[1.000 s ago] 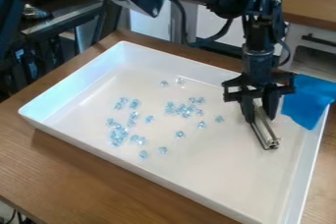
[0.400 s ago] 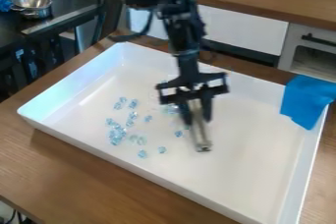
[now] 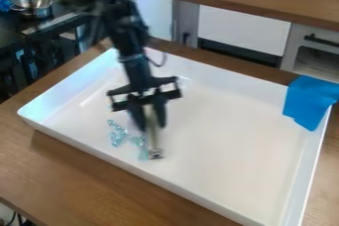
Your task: Sweep into pile
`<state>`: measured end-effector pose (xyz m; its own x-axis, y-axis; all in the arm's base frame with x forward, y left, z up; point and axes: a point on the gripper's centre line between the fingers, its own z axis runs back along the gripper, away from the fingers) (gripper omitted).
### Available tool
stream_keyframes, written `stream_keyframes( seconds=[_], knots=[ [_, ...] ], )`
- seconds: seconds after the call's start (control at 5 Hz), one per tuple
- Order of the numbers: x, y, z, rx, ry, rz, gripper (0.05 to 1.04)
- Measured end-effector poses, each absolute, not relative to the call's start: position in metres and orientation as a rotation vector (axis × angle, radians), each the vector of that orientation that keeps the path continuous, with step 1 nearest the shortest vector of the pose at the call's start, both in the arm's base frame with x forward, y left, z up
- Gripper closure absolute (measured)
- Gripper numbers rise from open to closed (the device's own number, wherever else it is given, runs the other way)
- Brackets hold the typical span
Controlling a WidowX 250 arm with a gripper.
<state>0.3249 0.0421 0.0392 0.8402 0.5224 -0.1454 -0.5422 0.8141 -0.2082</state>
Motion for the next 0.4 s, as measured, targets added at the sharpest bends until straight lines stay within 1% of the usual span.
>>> stream_keyframes(
  seconds=[0.2, 0.4],
  knots=[
    [0.306, 0.07, 0.037, -0.25, 0.061, 0.573, 0.71],
    [0.294, 0.099, 0.037, -0.218, 0.027, 0.602, 0.711]
  ],
)
